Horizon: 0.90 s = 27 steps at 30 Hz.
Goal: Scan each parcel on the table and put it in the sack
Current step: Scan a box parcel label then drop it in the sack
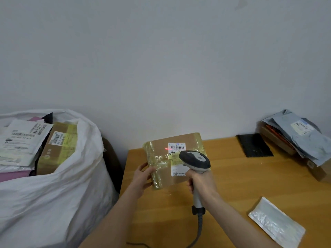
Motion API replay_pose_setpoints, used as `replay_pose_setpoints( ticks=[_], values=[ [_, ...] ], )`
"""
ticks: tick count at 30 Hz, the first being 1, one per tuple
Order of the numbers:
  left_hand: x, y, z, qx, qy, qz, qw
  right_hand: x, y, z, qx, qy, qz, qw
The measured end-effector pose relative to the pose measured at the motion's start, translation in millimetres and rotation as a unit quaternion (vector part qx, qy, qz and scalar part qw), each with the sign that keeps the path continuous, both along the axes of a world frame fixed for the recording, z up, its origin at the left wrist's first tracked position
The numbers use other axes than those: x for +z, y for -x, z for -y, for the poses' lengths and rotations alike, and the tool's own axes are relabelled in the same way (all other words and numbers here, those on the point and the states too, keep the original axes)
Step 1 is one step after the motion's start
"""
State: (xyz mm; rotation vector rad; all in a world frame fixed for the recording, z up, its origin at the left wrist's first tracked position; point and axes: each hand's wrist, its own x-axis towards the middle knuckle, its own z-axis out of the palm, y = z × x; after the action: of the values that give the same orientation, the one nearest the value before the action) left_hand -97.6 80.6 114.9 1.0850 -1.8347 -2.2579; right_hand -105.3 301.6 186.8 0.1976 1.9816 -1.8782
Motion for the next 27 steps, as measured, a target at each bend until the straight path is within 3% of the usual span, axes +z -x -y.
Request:
replay_pose_setpoints(
  ticks=[13, 20, 27],
  values=[
    [110, -13, 22, 0.100, 0.062, -0.043, 0.992, 57, 62, 25, -0.039, 0.083, -0.073, 0.993],
    [200, -73, 85, 0.209, 0.078, -0.120, 0.967, 117, 22, 132, 0.116, 0.150, -0.122, 0.974],
    [239, -150, 172, 0.336, 0.119, -0.149, 0.922, 160, -31, 237, 0.223, 0.152, -0.170, 0.948]
  ],
)
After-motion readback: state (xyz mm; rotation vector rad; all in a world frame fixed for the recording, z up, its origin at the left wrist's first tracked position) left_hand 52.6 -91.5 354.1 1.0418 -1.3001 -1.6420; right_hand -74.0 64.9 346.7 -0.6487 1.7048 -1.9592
